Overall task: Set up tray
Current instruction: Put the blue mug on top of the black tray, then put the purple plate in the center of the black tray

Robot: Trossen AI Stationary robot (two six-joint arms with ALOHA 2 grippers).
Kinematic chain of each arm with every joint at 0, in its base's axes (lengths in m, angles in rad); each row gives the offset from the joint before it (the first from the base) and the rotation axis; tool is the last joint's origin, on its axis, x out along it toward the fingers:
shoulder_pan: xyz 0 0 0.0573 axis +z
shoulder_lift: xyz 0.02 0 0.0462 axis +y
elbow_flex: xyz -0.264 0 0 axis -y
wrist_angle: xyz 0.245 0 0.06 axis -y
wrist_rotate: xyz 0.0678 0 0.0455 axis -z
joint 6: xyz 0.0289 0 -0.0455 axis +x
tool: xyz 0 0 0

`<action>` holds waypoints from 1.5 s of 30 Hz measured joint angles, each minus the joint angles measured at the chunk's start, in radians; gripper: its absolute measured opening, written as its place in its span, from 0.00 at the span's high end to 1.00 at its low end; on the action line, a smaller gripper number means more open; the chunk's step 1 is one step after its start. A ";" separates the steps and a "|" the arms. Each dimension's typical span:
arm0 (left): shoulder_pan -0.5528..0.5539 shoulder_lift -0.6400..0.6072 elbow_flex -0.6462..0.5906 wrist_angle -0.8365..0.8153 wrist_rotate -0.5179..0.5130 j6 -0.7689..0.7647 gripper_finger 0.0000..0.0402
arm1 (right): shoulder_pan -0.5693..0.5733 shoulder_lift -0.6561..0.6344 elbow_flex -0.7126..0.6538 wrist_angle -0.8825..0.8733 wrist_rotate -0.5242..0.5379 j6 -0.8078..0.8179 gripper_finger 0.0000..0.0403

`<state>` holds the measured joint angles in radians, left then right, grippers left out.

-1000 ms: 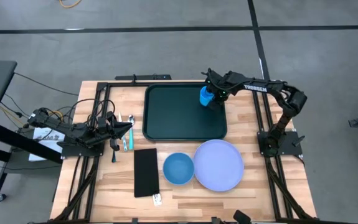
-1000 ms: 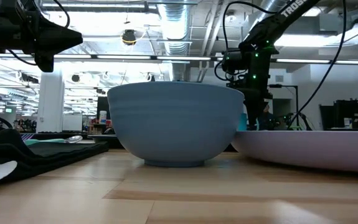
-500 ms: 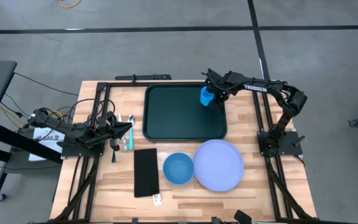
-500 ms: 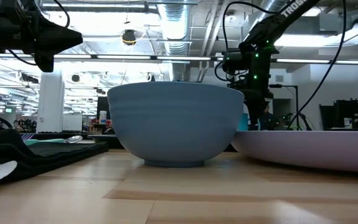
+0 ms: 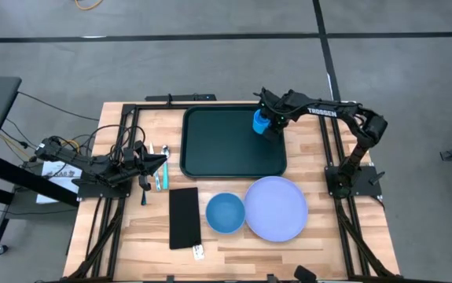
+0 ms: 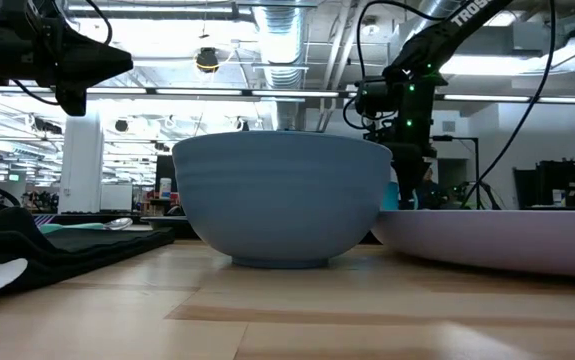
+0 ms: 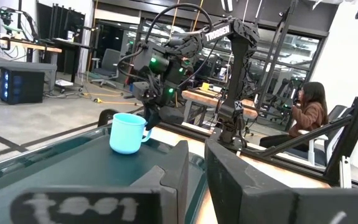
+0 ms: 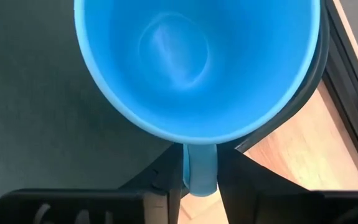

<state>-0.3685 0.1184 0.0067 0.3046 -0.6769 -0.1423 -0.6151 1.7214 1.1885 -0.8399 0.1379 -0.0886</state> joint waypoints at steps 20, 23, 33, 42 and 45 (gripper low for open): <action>0.000 0.000 0.000 0.000 0.000 0.000 0.90 | 0.024 -0.001 0.158 -0.242 -0.005 -0.016 0.45; 0.000 0.000 0.000 0.000 0.000 0.000 0.90 | 0.039 -0.012 0.173 -0.300 -0.005 0.001 0.44; 0.000 0.000 0.000 0.000 0.000 -0.036 0.90 | 0.159 -0.234 0.159 -0.337 -0.007 0.162 0.45; 0.000 0.000 0.000 0.000 0.016 -0.046 0.90 | 0.465 -0.514 0.020 -0.303 -0.011 0.344 0.45; 0.000 0.000 0.000 0.000 0.016 -0.046 0.90 | 0.612 -0.566 -0.064 -0.271 -0.016 0.445 0.45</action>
<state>-0.3687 0.1188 0.0067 0.3050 -0.6605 -0.1886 -0.0036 1.1556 1.1247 -1.1107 0.1220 0.3568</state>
